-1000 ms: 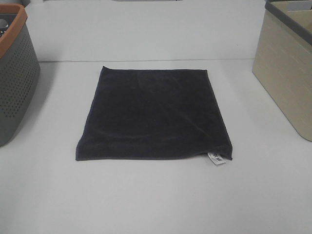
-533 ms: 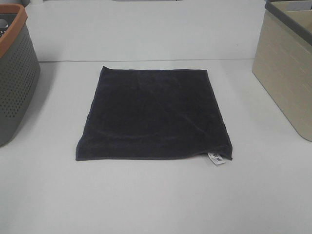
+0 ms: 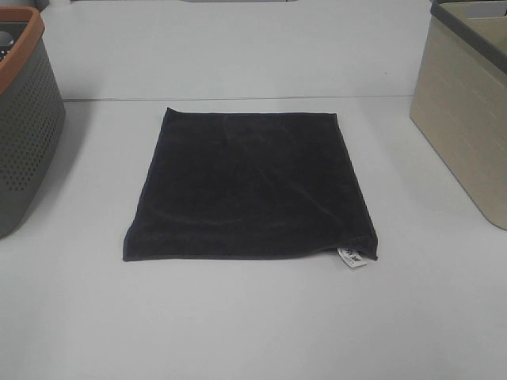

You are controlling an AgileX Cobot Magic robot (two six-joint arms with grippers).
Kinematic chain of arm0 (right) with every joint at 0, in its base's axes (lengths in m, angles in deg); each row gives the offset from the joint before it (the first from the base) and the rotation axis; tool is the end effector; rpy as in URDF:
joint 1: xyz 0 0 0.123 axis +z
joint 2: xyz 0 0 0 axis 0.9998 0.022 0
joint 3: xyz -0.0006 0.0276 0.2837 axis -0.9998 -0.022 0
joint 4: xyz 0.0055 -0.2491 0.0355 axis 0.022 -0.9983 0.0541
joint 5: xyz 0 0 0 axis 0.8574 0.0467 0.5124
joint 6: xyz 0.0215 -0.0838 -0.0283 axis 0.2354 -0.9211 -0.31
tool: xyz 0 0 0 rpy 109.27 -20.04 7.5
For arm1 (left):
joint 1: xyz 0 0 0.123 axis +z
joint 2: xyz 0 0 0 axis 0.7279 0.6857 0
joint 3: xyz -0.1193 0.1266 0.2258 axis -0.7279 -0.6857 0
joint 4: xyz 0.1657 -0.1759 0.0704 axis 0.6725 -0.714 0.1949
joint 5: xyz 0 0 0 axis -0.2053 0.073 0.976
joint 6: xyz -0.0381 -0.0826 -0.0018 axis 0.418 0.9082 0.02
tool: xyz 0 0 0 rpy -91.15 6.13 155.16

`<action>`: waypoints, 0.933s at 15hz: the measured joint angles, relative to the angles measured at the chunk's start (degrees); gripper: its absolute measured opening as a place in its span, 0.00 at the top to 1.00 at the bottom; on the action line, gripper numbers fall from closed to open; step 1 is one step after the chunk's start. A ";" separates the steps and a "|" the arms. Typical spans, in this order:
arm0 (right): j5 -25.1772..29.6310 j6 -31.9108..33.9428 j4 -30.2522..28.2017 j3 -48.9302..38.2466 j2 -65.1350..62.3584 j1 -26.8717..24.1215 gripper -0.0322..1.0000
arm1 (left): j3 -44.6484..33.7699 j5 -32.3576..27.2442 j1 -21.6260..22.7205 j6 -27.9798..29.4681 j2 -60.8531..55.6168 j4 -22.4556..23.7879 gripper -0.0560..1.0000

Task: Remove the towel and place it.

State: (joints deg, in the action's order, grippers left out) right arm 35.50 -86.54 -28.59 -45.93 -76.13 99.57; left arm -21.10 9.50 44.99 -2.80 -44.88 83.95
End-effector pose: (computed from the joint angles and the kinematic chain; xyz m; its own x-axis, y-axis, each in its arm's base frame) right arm -0.0041 0.0025 0.2789 -0.4157 -0.2017 -0.8868 -0.2700 0.9585 -0.0914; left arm -0.0069 -0.0003 0.2848 -0.4107 -0.0536 -0.9102 0.0078 0.9980 -0.0623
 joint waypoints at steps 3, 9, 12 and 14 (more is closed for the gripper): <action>0.00 0.00 0.00 0.00 -0.74 0.00 0.23 | -0.34 0.00 0.00 0.00 0.00 -0.17 0.20; 0.00 0.00 0.00 0.00 -0.74 0.00 0.23 | -0.40 -0.17 0.00 0.06 0.00 -0.17 0.20; 0.00 0.00 0.00 0.00 -0.74 0.00 0.23 | -0.40 -0.17 0.00 0.06 0.00 -0.17 0.20; 0.00 0.00 0.00 0.00 -0.74 0.00 0.23 | -0.40 -0.17 0.00 0.06 0.00 -0.17 0.20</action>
State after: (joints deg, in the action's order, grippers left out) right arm 35.50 -86.54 -28.59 -45.93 -76.88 99.57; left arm -21.50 9.33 44.99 -2.74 -44.88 83.78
